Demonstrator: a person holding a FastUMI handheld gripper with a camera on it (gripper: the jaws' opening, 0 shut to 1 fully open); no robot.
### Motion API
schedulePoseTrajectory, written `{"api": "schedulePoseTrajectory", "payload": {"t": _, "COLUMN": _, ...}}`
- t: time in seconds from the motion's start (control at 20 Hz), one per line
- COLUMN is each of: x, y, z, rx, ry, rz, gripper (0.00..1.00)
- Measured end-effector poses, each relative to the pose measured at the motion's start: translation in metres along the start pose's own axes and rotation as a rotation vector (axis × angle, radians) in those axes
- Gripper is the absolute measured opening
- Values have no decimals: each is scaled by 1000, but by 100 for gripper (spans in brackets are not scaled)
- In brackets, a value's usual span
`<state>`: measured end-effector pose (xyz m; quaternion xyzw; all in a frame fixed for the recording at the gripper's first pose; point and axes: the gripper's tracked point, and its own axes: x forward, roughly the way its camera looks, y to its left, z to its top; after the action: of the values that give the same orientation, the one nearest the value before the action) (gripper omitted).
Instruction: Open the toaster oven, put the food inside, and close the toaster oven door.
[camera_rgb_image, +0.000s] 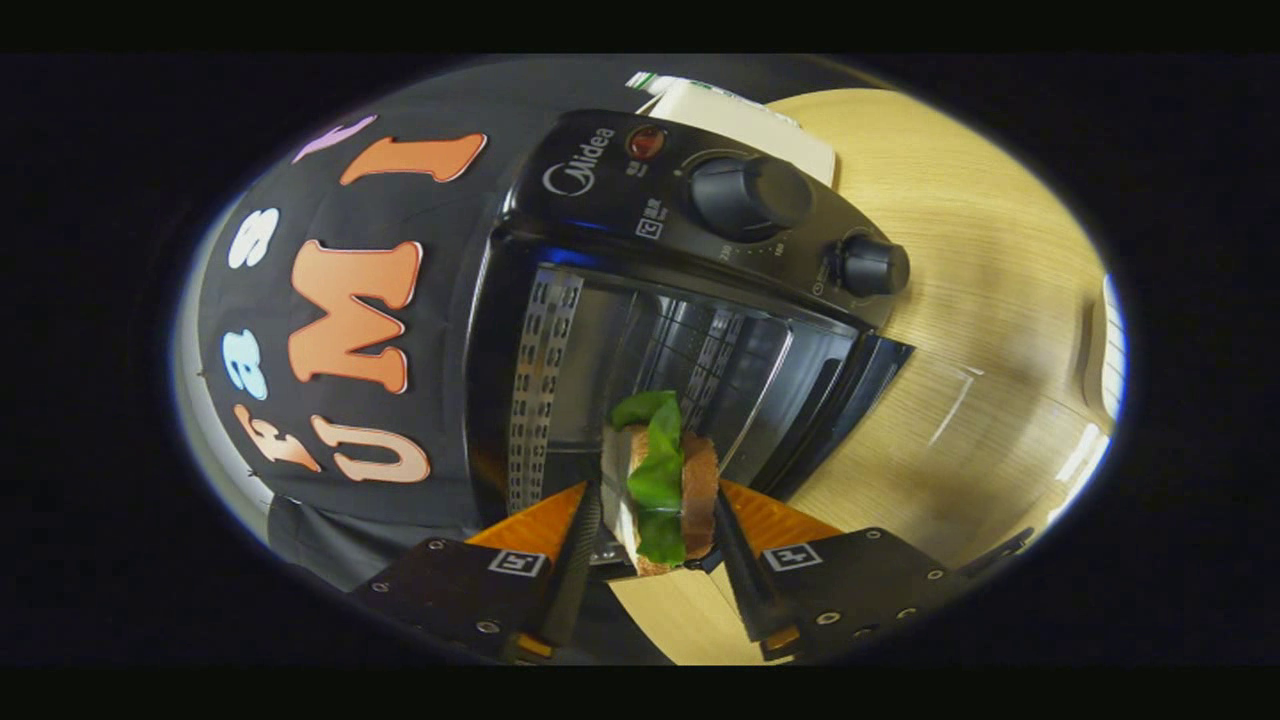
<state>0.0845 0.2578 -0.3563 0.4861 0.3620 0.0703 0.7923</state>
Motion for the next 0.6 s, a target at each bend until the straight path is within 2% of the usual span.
{"api": "schedulePoseTrajectory", "payload": {"t": 0.1, "x": 0, "y": -4, "z": -1, "rx": -10, "ry": 4, "rz": -20, "gripper": 70}}
{"api": "schedulePoseTrajectory", "payload": {"t": 0.25, "x": -6, "y": -5, "z": -3, "rx": -29, "ry": 6, "rz": -25, "gripper": 91}}
{"api": "schedulePoseTrajectory", "payload": {"t": 0.3, "x": -10, "y": -5, "z": -3, "rx": -40, "ry": 7, "rz": -26, "gripper": 96}}
{"api": "schedulePoseTrajectory", "payload": {"t": 0.6, "x": -61, "y": -18, "z": -9, "rx": -210, "ry": -3, "rz": -76, "gripper": 98}}
